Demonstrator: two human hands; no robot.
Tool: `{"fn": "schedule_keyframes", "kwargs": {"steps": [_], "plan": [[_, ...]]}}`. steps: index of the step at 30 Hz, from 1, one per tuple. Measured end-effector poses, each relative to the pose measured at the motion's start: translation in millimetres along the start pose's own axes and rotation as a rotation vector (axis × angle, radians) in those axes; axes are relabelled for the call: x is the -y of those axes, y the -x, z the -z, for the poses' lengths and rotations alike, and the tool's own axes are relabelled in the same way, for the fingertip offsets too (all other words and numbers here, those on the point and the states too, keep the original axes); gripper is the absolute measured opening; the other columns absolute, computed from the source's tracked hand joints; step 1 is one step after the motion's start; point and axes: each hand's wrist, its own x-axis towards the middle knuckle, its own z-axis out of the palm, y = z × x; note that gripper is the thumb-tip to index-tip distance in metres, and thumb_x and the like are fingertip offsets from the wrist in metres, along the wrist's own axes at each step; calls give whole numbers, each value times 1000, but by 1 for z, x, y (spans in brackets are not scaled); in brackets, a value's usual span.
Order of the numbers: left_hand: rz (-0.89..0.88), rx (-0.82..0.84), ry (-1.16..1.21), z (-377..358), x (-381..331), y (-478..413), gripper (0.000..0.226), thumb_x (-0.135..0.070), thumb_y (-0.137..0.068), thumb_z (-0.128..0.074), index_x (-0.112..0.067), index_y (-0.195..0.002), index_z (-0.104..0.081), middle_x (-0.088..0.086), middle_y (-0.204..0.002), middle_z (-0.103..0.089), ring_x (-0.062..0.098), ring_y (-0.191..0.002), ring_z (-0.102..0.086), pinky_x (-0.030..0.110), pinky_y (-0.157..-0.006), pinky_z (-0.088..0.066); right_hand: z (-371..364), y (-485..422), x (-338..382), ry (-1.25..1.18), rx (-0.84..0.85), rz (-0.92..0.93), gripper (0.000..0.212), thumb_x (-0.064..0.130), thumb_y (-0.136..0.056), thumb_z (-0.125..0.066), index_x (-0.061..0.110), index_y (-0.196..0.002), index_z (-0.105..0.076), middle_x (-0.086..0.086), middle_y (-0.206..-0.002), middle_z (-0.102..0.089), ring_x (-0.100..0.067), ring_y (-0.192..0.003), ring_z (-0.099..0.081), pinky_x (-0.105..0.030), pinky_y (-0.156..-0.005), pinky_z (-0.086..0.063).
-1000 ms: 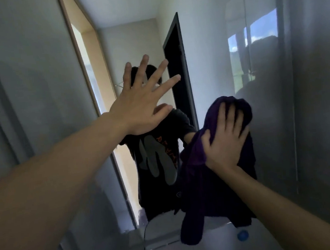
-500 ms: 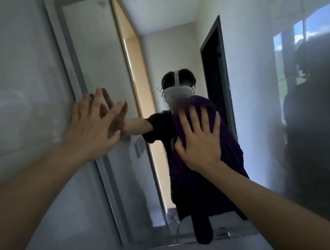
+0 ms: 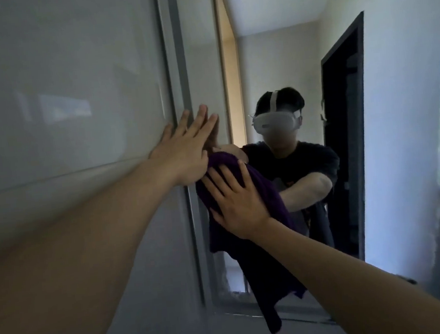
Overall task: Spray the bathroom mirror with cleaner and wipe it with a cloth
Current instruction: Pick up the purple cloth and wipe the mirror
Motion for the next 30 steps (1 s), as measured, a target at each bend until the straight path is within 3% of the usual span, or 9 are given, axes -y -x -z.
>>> {"fn": "schedule_keyframes", "kwargs": {"steps": [6,13,16,20,24,30], "plan": [[-4,-8,-7,-3,3,-2,74,-42,-107,-30,-38,-158,23,-9,-166,32,24,-157,23,52,-129,5,-2,-36,36,-55,-17,-143,71,51,-98,-41,11,-156,-34,-15,-161,-33,-37,-152,-22,-63,-121,-1],[-10,-16,-104,-8,3,-3,89,-63,-101,-36,-35,-156,29,-5,-166,35,28,-156,26,54,-128,5,-31,-8,66,-80,-1,-44,81,50,-96,-41,6,-159,-18,-16,-165,-25,-34,-153,-18,-61,-119,17],[-1,-43,-143,-14,5,-5,110,-78,-91,-44,-33,-154,34,-2,-164,39,31,-155,28,58,-127,4,-40,10,75,-61,46,-8,80,52,-96,-41,6,-158,-20,-15,-164,-27,-34,-152,-20,-61,-118,19],[12,-105,-166,-33,-2,-12,150,-93,-60,-62,-26,-155,33,2,-163,40,36,-153,30,64,-125,7,-56,43,86,-50,127,54,83,57,-93,-46,10,-157,-26,-11,-163,-32,-31,-151,-23,-61,-119,17],[-29,-235,-36,-47,2,-16,148,-90,-61,-68,-23,-162,17,9,-170,24,31,-157,23,60,-122,16,-64,64,93,-62,180,75,88,63,-88,-54,14,-157,-29,-8,-161,-37,-29,-149,-29,-60,-119,18],[-38,-258,-37,-46,4,-14,149,-87,-60,-72,-23,-162,16,9,-171,22,33,-158,19,62,-125,8,-61,73,70,11,168,203,81,57,-97,-43,14,-160,-18,-8,-165,-29,-27,-152,-24,-56,-122,15]]}}
